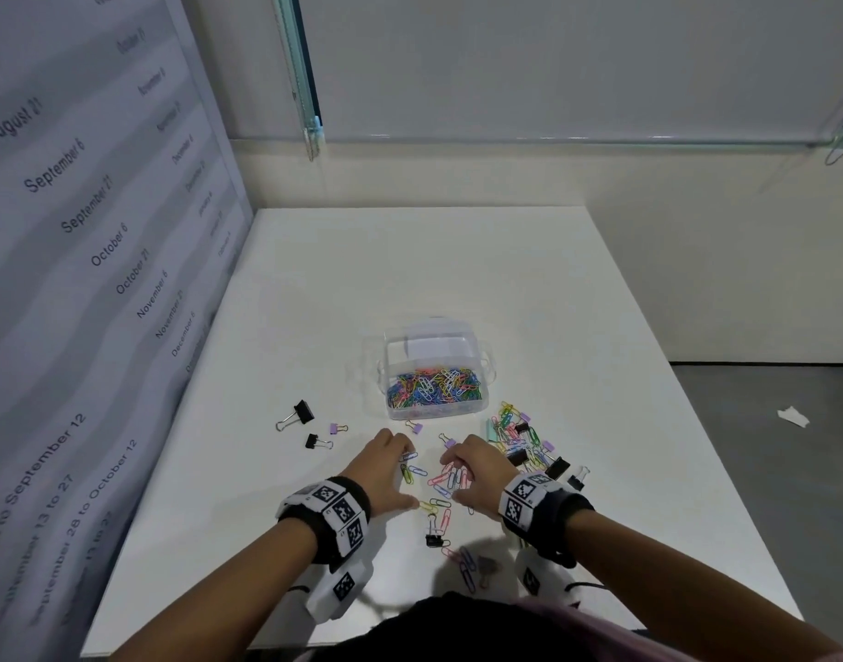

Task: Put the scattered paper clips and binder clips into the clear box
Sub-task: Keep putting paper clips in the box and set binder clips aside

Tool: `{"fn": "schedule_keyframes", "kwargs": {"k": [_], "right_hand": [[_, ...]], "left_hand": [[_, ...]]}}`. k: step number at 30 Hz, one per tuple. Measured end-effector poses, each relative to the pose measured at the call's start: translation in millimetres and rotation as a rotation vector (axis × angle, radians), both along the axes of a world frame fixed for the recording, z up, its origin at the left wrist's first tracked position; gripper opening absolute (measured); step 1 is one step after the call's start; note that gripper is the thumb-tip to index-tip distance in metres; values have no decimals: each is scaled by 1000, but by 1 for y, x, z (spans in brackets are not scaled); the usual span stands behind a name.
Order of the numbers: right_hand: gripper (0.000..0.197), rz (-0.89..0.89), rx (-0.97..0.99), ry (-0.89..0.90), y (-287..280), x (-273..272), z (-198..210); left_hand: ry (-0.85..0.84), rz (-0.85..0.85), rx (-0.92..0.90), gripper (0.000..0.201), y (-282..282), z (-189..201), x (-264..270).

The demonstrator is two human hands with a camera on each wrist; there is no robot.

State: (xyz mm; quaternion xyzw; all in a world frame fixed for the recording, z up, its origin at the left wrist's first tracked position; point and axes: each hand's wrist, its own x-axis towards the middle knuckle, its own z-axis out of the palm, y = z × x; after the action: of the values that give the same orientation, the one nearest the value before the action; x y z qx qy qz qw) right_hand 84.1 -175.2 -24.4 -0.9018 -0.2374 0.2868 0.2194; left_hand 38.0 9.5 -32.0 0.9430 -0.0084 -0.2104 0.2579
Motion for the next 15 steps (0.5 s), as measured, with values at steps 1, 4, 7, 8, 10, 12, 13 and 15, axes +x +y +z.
{"fn": "schedule_keyframes", "kwargs": {"k": [1,4,7,8,10,12,13,15], "right_hand": [[44,3,13,-8,1,-1,0],[40,6,51,-14,3,-5,0],[43,4,88,-6,-1,-7,4],[44,13,95,-5,-4,-6,5],[47,59,90,-24,-14,-4,6],[56,99,53,-21,-22,-2,3],[64,109,24,-3,-24,-1,1],[79,109,-38,27,-23,-2,-4]], "left_hand": [[17,-6,14,70,-2,0,0],[50,-16,-2,61,-9,-1,1],[62,-42,-40,53,-15,-1,2],[68,-39,-50,55,-14,-1,1],[81,-23,-54,61,-11,1,0],[104,-7,-31,68,-5,3,-1],[112,-5,-12,70,-3,4,-1],[124,-4,12,68,-3,3,0]]}}
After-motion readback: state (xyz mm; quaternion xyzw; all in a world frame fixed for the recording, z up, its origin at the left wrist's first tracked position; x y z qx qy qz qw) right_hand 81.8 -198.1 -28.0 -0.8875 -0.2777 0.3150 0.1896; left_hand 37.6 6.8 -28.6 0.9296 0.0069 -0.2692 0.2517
